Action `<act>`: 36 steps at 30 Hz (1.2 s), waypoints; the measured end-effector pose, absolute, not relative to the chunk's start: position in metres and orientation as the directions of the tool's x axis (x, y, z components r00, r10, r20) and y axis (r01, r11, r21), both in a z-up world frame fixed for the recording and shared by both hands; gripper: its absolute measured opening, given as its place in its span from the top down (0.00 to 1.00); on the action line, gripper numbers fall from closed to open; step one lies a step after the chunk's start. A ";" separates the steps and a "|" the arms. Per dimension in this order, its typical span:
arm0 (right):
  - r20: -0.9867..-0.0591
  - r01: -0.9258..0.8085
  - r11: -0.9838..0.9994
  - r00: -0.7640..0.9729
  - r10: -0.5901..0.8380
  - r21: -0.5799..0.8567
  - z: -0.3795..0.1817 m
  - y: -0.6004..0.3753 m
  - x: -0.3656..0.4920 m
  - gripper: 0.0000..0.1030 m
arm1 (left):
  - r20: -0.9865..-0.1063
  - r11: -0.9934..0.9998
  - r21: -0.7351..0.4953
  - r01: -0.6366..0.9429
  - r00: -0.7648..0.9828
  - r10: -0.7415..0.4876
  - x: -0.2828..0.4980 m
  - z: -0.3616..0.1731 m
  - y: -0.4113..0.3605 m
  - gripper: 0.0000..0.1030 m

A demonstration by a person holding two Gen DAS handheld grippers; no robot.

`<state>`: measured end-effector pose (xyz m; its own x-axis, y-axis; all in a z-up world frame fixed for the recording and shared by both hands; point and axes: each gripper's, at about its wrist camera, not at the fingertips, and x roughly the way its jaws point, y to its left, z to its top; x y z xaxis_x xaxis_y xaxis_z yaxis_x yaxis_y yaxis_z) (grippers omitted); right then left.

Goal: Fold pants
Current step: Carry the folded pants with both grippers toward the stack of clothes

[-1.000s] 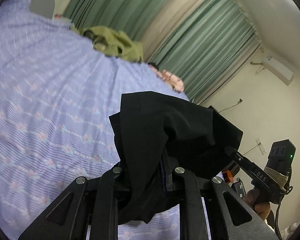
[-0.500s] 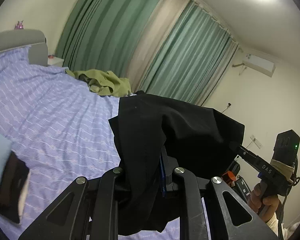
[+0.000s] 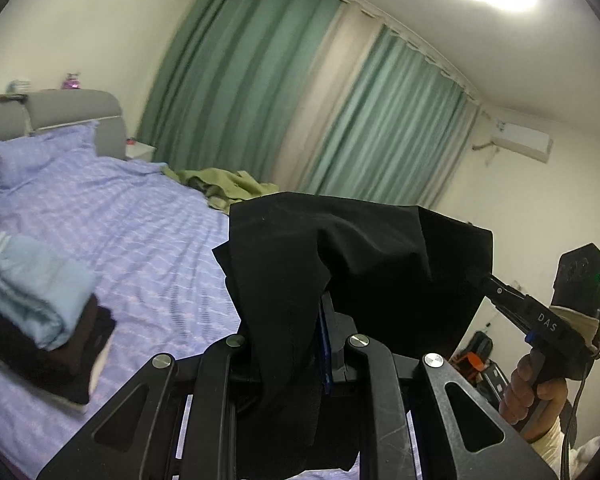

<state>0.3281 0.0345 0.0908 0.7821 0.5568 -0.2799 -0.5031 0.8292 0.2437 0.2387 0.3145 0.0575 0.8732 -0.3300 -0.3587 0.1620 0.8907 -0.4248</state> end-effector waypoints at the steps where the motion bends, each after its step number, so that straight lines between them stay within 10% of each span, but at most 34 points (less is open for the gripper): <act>1: -0.274 -0.522 0.818 0.772 0.574 0.241 0.093 0.038 0.324 0.92 | -0.359 0.894 -0.424 0.148 0.879 -0.316 0.232 0.060 0.318 0.82; 18: -0.221 -0.674 0.720 0.686 0.693 0.167 0.114 0.182 0.328 0.92 | -0.283 0.919 -0.392 0.050 0.943 -0.173 0.186 0.092 0.477 0.83; 36: -0.336 -0.577 0.777 0.701 0.629 0.253 0.084 0.388 0.405 0.92 | -0.410 0.915 -0.397 0.073 0.878 -0.248 0.269 0.057 0.685 0.83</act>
<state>0.4053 0.3878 0.0839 0.7006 0.6295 -0.3360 -0.5767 0.7768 0.2528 0.2686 0.6848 0.0570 0.8777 -0.2477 -0.4103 0.0725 0.9148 -0.3973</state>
